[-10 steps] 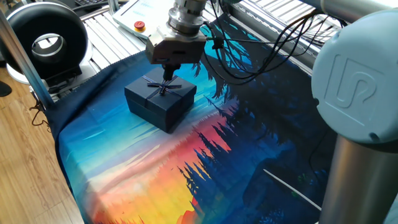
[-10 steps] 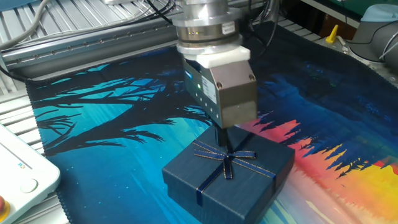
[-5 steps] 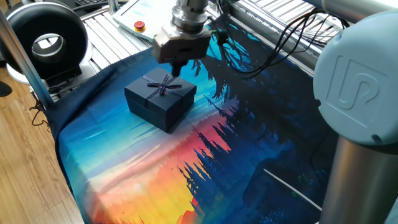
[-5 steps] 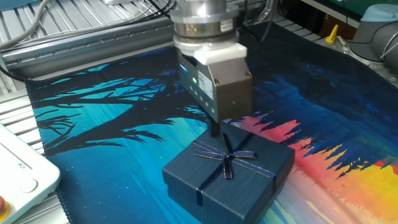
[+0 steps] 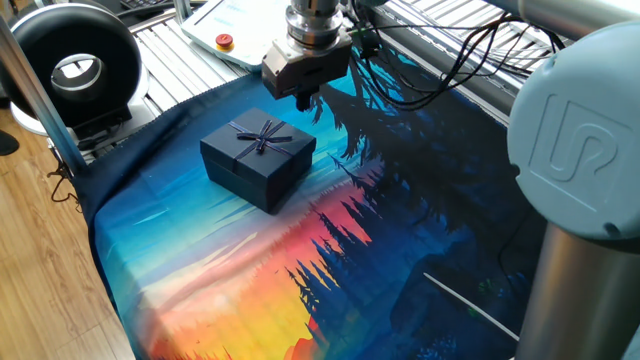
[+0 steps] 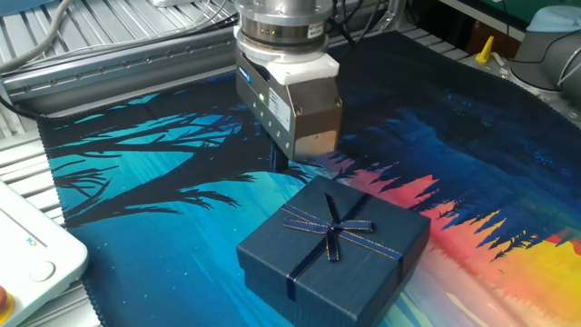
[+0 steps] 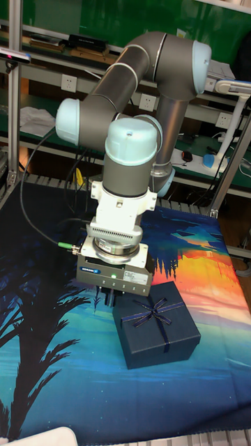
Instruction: Slide the outer casing onto the gift box
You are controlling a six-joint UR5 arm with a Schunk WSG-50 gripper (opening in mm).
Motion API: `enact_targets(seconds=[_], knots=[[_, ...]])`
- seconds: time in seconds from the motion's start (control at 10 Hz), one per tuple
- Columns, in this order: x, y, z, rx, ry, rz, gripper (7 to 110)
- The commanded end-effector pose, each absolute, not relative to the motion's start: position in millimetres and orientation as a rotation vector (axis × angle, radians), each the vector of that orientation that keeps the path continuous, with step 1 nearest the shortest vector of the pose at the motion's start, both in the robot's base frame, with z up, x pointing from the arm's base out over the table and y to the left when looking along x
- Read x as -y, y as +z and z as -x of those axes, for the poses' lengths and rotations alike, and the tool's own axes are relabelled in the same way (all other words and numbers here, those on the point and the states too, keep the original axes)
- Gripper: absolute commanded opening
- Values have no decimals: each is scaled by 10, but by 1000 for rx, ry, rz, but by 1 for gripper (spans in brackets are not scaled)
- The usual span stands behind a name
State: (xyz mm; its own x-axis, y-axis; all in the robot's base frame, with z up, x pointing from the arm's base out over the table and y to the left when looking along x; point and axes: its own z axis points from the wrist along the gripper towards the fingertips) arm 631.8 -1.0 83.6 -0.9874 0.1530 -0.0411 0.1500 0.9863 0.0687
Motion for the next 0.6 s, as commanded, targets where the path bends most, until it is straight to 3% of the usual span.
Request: enact_targets(seconds=[0.0,0.2,0.5], knots=[[-40,862,-6343,-3077,145,-213,7],[-229,889,-6375,-3058,266,-306,7],[-246,901,-6470,-3019,281,-314,7]])
